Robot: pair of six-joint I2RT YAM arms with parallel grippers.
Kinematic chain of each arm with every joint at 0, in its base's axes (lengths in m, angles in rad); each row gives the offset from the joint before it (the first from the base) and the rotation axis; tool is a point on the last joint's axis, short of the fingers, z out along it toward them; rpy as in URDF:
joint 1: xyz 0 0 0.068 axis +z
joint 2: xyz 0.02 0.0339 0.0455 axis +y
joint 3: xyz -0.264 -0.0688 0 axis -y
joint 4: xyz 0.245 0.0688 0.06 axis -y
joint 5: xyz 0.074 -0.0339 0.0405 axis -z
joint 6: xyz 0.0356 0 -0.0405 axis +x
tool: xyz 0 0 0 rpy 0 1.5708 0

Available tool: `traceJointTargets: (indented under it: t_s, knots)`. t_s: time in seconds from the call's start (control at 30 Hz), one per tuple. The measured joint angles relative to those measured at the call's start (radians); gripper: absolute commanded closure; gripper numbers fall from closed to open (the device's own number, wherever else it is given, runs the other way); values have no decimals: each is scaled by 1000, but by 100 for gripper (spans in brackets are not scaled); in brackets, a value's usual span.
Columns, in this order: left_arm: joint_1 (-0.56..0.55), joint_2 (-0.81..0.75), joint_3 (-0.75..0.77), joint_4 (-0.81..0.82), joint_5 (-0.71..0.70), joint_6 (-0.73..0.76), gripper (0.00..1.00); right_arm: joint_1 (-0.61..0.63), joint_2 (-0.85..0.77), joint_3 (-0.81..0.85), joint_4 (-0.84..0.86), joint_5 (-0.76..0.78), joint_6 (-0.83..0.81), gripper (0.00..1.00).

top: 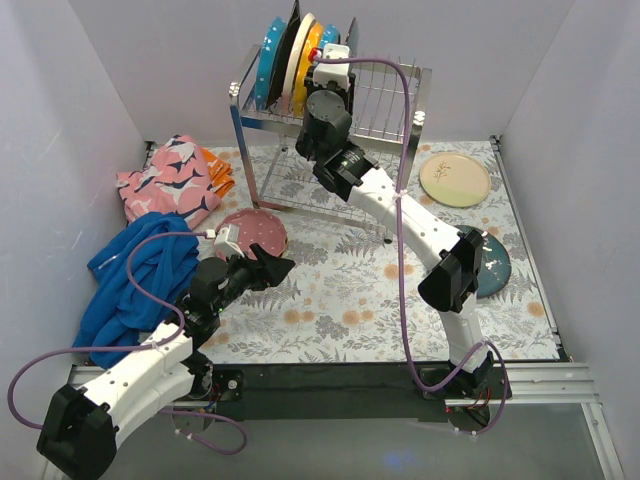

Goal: Unload the plates from the dish rack
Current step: Unload the plate from the dish rack.

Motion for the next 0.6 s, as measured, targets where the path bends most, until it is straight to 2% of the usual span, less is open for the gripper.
traceJointTargets:
  t_s: [0.6]
  knots:
    - [0,19,-13,39,11,-11,35,-24,24,-1,45,2,-7,55]
